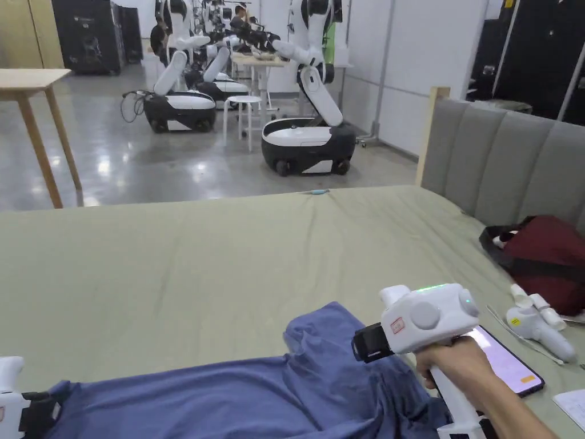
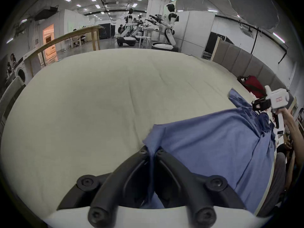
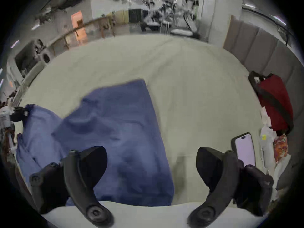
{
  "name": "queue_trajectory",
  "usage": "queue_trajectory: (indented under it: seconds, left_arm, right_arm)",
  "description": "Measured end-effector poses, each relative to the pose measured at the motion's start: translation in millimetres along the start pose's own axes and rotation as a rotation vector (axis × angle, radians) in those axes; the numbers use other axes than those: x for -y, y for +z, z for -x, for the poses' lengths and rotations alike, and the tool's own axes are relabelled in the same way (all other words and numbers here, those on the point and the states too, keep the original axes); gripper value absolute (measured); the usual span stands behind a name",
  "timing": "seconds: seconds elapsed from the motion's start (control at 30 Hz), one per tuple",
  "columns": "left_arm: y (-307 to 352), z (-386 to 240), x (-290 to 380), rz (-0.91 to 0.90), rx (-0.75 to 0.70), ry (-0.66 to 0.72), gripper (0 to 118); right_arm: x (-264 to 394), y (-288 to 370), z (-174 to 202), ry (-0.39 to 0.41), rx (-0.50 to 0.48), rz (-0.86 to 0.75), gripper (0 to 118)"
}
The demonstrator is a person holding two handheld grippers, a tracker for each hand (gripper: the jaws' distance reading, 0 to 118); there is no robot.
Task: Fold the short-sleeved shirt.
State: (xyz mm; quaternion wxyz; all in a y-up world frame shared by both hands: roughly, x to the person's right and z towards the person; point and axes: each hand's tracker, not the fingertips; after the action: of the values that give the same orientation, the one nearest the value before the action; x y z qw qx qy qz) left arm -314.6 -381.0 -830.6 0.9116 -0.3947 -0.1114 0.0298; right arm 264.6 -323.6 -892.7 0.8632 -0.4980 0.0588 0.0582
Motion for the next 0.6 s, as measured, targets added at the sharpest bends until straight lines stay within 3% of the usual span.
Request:
queue_trajectory:
  seconds: [0.03, 0.07, 0.1, 0.13, 0.17, 0.2, 0.27, 0.37, 0.47, 0.6]
  left_arm:
    - [0, -1, 1, -0.001, -0.001, 0.001, 1]
    - [1, -1, 1, 0.001, 0.001, 0.001, 1]
    - [1, -2, 1, 0.005, 0.004, 0.004, 1]
    - [1, -2, 0, 0.005, 0.002, 0.005, 1]
    - [1, -3, 1, 0.006, 0.002, 0.005, 1]
    - [2, -4, 2, 0.006, 0.001, 0.004, 1]
    - [2, -4, 1, 0.004, 0.002, 0.003, 1]
    - [2, -7, 3, 0.007, 0.0, -0.002, 1]
    - [9, -4, 0, -0.02, -0.005, 0.005, 1]
    - [43, -4, -7, -0.051, 0.028, -0.002, 1]
  right_arm:
    - [1, -5, 1, 0.006, -0.009, 0.012, 95]
    - [2, -7, 2, 0.011, -0.015, 0.017, 77]
    - [3, -11, 5, 0.023, -0.024, 0.05, 74]
    - [4, -12, 9, 0.028, -0.036, 0.082, 56]
    - [5, -10, 12, 0.029, -0.013, 0.052, 56]
    - [8, 1, 17, 0.03, -0.006, 0.033, 46]
    - [8, 8, 22, 0.067, -0.008, 0.017, 0]
    - [8, 8, 20, 0.071, -0.025, 0.031, 0]
    - [5, 25, 13, 0.011, -0.04, -0.036, 0]
    - [14, 84, 18, 0.082, -0.082, -0.161, 0]
